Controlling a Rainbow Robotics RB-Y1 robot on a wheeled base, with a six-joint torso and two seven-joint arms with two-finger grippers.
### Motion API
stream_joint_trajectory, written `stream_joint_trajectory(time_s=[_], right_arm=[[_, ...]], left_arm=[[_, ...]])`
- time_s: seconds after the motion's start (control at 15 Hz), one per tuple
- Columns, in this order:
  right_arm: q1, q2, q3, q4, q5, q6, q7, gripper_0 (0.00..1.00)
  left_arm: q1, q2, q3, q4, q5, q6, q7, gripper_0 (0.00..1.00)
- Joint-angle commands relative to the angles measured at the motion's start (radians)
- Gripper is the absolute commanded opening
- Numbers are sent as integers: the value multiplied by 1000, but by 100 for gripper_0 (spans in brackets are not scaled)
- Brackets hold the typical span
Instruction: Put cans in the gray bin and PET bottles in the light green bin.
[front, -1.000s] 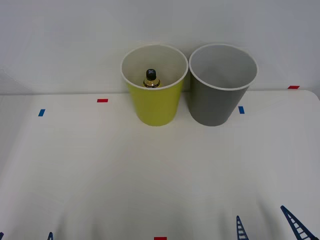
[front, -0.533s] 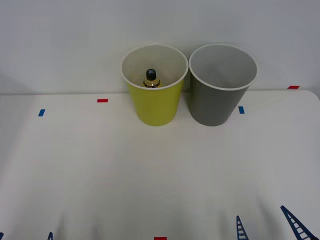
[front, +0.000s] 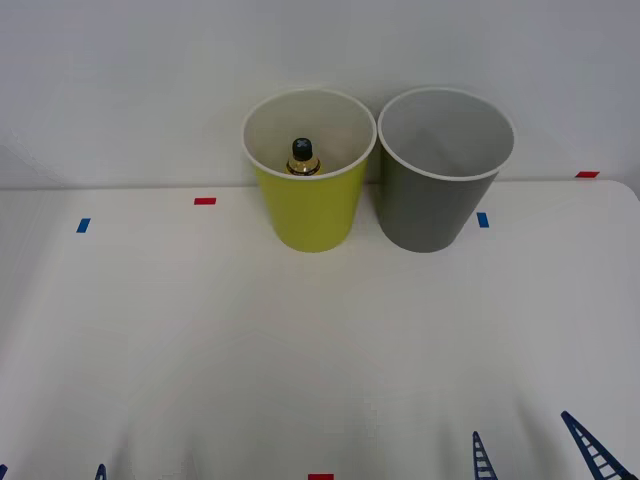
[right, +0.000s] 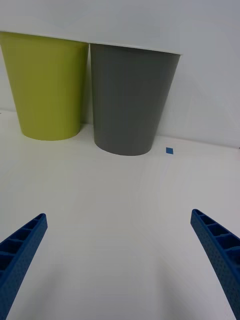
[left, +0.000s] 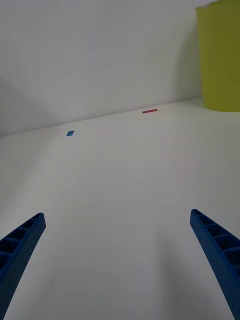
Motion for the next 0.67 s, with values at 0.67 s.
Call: stream_joint_trajectory(time_s=[0.67], right_arm=[[0, 0, 0, 0, 0, 0, 0, 100]], left_arm=[[0, 0, 0, 0, 0, 0, 0, 100]])
